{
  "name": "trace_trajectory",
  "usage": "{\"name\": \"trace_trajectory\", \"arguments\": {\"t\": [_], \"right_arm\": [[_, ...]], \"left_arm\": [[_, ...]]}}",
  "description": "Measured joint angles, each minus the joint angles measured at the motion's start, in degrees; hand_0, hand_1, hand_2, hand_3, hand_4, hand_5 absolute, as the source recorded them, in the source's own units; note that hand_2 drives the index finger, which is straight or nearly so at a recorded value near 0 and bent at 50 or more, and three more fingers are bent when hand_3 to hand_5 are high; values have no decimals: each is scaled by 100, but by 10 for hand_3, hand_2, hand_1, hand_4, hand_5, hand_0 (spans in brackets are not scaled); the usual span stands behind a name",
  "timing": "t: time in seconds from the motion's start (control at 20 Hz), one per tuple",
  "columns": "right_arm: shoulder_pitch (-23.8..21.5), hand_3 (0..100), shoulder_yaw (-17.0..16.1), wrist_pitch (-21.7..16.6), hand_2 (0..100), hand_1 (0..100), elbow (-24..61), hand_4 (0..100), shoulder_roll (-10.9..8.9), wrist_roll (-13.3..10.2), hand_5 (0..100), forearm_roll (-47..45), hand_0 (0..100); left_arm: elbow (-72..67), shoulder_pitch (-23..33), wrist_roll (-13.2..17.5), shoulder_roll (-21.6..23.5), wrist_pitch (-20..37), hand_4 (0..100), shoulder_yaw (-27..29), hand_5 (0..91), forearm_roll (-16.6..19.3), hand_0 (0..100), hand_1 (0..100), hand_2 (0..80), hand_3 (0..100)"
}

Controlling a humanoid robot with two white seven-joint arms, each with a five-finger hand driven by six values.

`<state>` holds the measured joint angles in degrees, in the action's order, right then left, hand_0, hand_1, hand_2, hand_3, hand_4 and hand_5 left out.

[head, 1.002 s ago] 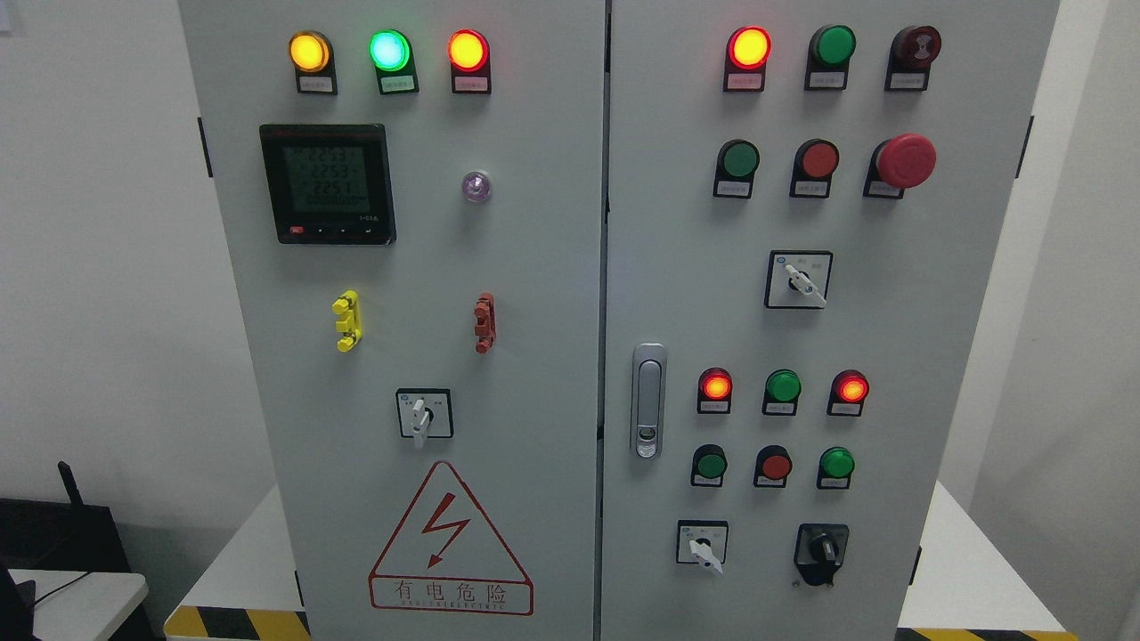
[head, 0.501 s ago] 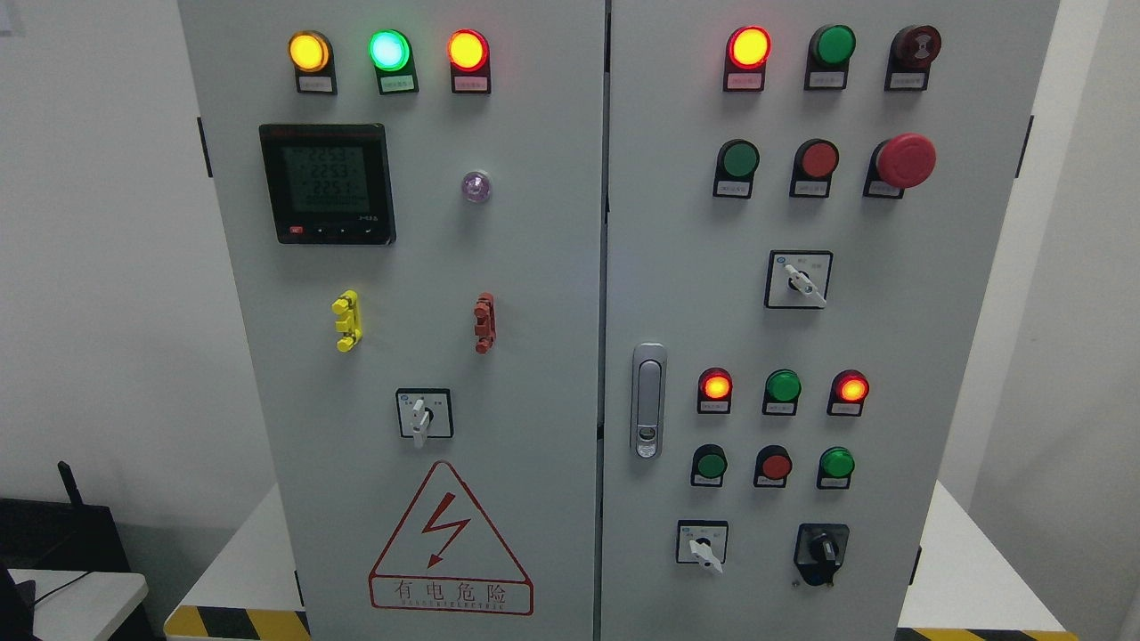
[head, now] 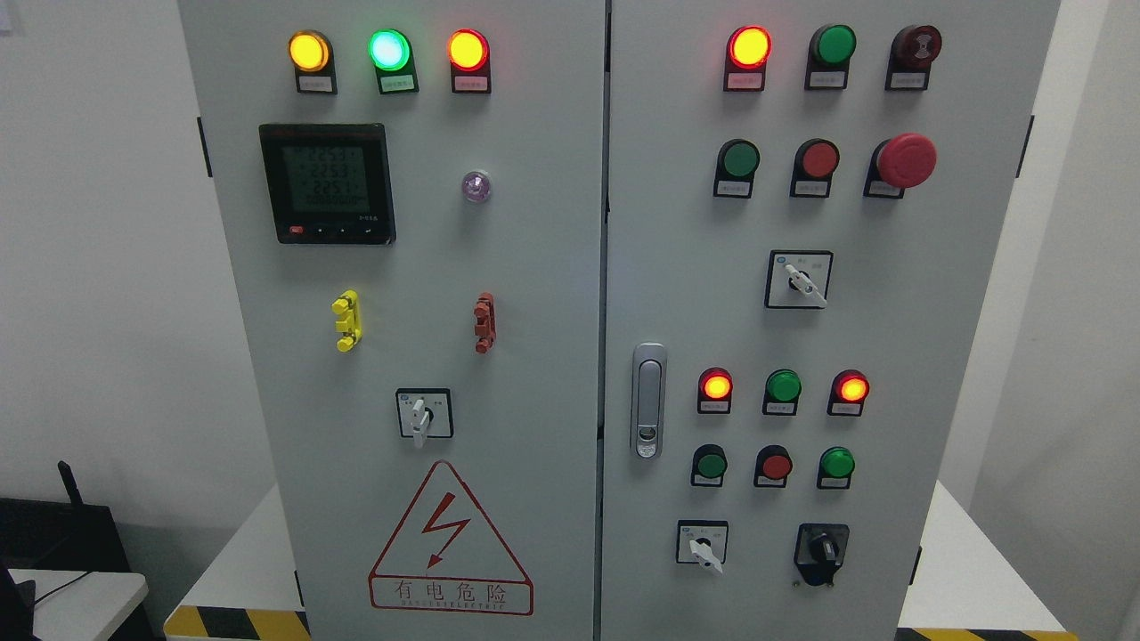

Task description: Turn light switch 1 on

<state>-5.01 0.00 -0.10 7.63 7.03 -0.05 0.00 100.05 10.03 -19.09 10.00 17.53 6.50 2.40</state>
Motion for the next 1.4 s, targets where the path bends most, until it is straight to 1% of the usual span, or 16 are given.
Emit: {"name": "trace_trajectory", "arguments": {"t": [0.2, 0.4, 0.55, 0.65, 0.8, 1.2, 1.4], "right_arm": [[0, 0, 0, 0, 0, 389, 0, 0, 0, 0, 0, 0, 120], [0, 0, 0, 0, 0, 389, 1, 0, 0, 0, 0, 0, 120], [0, 0, 0, 0, 0, 389, 1, 0, 0, 0, 0, 0, 120], [0, 0, 0, 0, 0, 389, 1, 0, 0, 0, 0, 0, 120], [0, 0, 0, 0, 0, 389, 2, 0, 0, 0, 0, 0, 120], [0, 0, 0, 0, 0, 389, 1, 0, 0, 0, 0, 0, 120], [0, 0, 0, 0, 0, 389, 1, 0, 0, 0, 0, 0, 120]], "left_arm": [[116, -240, -176, -44, -357, 782, -368, 637, 138, 270, 455, 406, 705], [211, -556, -412, -97, -771, 796, -756, 652, 213, 250, 464, 429, 723], [272, -739, -500, -173, -1068, 813, -1022, 661, 243, 232, 479, 452, 748], [306, -816, -602, -231, -1262, 821, -1182, 673, 261, 153, 545, 480, 760], [354, -959, -694, -339, -1597, 835, -1401, 689, 290, 86, 585, 502, 779], [427, -1463, -781, -685, -2430, 838, -1772, 703, 566, 69, 577, 516, 786], [436, -1721, -820, -891, -2688, 838, -1877, 704, 723, 68, 575, 516, 787]]}}
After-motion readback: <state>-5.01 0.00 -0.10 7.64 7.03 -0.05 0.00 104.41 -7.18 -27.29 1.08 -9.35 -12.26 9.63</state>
